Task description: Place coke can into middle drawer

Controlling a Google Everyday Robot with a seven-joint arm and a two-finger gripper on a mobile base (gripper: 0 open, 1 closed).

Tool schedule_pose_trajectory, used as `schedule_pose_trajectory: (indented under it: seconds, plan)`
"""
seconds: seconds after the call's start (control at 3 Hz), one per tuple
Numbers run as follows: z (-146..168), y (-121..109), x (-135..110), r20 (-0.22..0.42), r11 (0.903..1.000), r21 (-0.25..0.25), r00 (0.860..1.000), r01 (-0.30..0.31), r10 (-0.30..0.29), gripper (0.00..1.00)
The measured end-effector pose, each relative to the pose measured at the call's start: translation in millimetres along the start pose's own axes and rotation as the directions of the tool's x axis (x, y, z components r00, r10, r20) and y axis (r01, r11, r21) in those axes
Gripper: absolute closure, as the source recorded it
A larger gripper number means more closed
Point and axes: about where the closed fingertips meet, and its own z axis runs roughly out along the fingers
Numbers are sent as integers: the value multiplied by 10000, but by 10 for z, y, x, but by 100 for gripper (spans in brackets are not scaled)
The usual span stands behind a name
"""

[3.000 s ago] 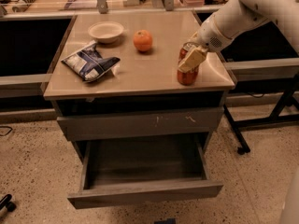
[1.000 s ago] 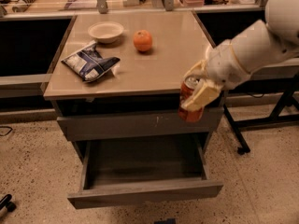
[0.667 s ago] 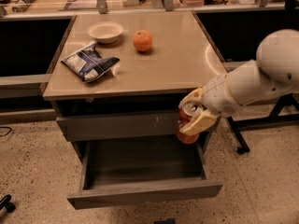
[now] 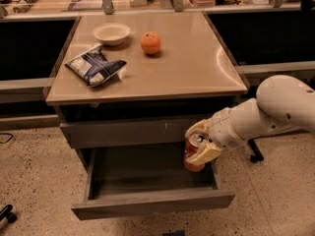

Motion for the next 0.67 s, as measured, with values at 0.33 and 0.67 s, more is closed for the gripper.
schedule_pose_trajectory:
  seconds: [0.33,0.67]
  plan:
    - [117,-7,84,49,9998,74,9998,192,-192,100]
    - [565,-1,239,361,9988,191,9983,455,-461,100]
